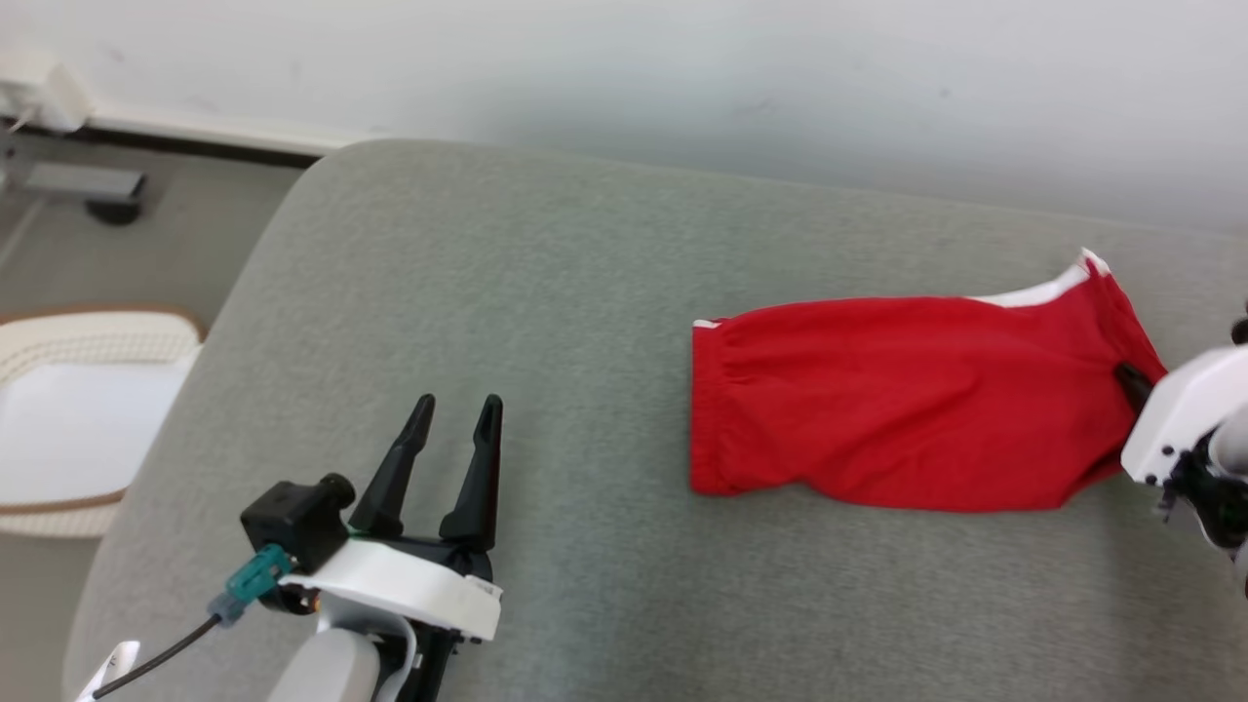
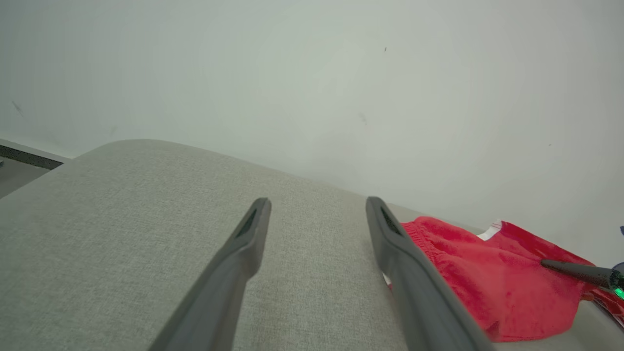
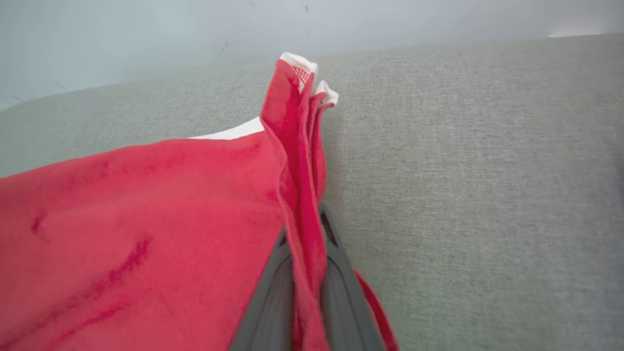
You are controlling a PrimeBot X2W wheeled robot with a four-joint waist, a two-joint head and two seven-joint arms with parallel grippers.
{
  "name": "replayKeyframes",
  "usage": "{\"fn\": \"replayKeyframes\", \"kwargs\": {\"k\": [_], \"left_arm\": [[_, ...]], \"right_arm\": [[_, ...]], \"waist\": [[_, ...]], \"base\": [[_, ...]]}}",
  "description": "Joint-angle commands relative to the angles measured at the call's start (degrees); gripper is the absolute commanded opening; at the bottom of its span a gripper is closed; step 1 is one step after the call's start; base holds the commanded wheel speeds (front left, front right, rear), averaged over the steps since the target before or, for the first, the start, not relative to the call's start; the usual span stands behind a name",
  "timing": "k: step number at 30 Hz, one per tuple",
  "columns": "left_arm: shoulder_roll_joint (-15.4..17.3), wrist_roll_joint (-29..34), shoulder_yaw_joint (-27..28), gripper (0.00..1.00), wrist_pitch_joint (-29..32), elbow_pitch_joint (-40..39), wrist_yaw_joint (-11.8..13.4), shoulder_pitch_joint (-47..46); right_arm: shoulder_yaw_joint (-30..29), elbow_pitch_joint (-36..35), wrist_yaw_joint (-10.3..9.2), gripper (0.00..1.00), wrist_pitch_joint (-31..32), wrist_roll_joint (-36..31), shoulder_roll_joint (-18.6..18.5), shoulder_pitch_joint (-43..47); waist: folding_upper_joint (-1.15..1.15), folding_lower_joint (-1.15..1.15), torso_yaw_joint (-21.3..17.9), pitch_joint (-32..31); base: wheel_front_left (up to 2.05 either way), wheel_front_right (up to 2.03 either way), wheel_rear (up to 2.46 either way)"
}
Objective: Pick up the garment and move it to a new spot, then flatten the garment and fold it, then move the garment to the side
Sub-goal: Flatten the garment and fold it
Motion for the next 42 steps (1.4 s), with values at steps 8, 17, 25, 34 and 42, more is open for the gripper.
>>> {"fn": "replayKeyframes", "kwargs": {"k": [8,17,25,34,42], "left_arm": [[1.13,5.12,1.88,1.00,-0.07,-2.31,0.97,2.16],[-0.14,8.21,5.09,1.00,-0.07,-2.94,0.56,4.86],[-2.12,8.63,5.30,1.00,-0.07,-1.46,-0.70,5.21],[-3.46,9.01,6.24,1.00,-0.07,-0.13,-1.46,5.67],[-3.87,8.68,6.45,1.00,-0.06,1.10,-1.97,5.94]], "right_arm": [[-5.05,-7.85,-0.01,0.00,-9.58,5.43,-3.85,8.93],[-5.22,-16.11,-0.01,0.00,-17.38,3.58,-6.61,11.67],[-2.20,-18.84,-0.01,0.00,-15.68,-0.97,-3.72,5.10],[1.68,-14.76,-0.01,0.00,-7.89,-2.88,4.32,2.07],[3.91,-10.49,-0.01,0.00,-5.23,-3.94,9.51,3.00]], "waist": [[-0.01,0.00,-5.57,-2.45],[-0.01,0.00,-8.29,-3.43],[-0.01,0.00,-6.61,-4.57],[-0.01,0.00,-2.03,-4.97],[-0.01,0.00,0.74,-4.75]], "base": [[0.00,0.00,0.00],[0.00,0.00,0.00],[0.00,0.00,0.00],[0.00,0.00,0.00],[0.00,0.00,0.00]]}}
